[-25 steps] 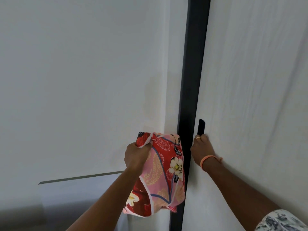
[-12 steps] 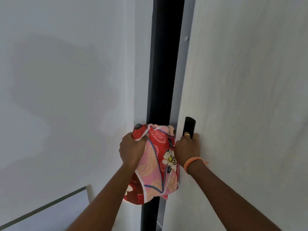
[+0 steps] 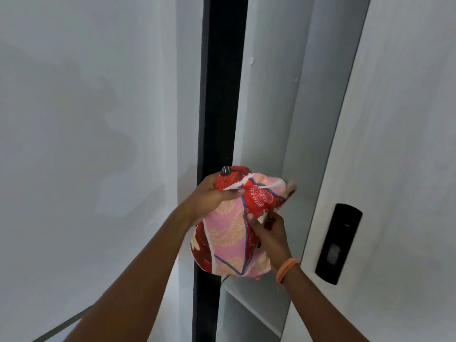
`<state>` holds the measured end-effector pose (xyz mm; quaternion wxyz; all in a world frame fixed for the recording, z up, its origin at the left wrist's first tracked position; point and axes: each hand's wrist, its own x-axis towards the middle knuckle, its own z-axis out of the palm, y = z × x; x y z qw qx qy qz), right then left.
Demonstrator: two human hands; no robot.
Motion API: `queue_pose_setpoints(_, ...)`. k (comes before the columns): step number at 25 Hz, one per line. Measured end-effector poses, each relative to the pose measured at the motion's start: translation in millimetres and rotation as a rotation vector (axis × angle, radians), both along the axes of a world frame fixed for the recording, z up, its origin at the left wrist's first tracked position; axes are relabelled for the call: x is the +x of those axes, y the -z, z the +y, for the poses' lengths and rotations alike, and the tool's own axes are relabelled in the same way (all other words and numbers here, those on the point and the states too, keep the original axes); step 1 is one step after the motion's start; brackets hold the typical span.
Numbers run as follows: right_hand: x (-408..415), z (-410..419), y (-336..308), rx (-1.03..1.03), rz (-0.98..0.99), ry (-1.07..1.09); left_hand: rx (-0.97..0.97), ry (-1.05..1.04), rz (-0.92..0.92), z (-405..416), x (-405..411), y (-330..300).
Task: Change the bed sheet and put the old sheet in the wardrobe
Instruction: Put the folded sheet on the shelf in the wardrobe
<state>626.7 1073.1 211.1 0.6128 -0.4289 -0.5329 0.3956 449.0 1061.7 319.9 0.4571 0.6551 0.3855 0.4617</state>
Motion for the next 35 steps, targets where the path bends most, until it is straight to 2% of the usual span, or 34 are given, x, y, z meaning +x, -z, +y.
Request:
queue_pose_setpoints(3, 26, 5, 7, -0.088, 0.321, -0.260, -0.098, 0.292, 0.000, 1, 2, -30)
queue_pose_setpoints(7, 57, 2, 4, -0.116, 0.410, -0.397, -0.210, 0.533, -0.073, 17, 22, -41)
queue_pose_setpoints(11, 92, 8, -7, -0.104, 0.459, -0.321, -0.248, 0.446, -0.146, 50, 50, -30)
queue_pose_setpoints(14, 120, 6, -32, -0.062, 0.455, -0.156, -0.255, 0.306, -0.254, 73, 78, -26)
queue_pose_setpoints(17, 158, 14, -61, 0.013, 0.393, -0.040, -0.302, 0.340, -0.367, 99, 116, -31)
queue_pose_setpoints(19, 189, 36, -66, -0.008, 0.382, 0.117, -0.254, 0.211, -0.354, 116, 148, -31)
queue_pose_setpoints(21, 215, 61, -51, -0.180, 0.246, 0.427, -0.202, -0.022, -0.089, 126, 181, -6)
queue_pose_setpoints(23, 225, 69, -17, -0.517, -0.193, 0.727, -0.256, -0.094, 0.253, 118, 211, 49)
queue_pose_setpoints(24, 224, 67, 0, -0.590, -0.418, 0.774, -0.277, -0.091, 0.392, 116, 223, 81)
queue_pose_setpoints(25, 222, 63, 12, -0.582, -0.562, 0.786, -0.240, -0.139, 0.502, 114, 230, 106)
queue_pose_setpoints(26, 219, 57, 20, -0.526, -0.600, 0.782, -0.188, -0.222, 0.555, 116, 233, 123)
queue_pose_setpoints(29, 217, 32, 35, -0.245, -0.464, 0.757, -0.086, -0.358, 0.440, 129, 236, 150)
queue_pose_setpoints(31, 220, 16, 41, -0.124, -0.637, 0.688, 0.030, -0.484, 0.377, 125, 235, 156)
queue_pose_setpoints(33, 223, 15, 46, -0.183, -0.850, 0.545, 0.207, -0.600, 0.390, 117, 236, 161)
queue_pose_setpoints(35, 219, 22, 48, -0.262, -0.920, 0.533, 0.343, -0.566, 0.463, 114, 239, 165)
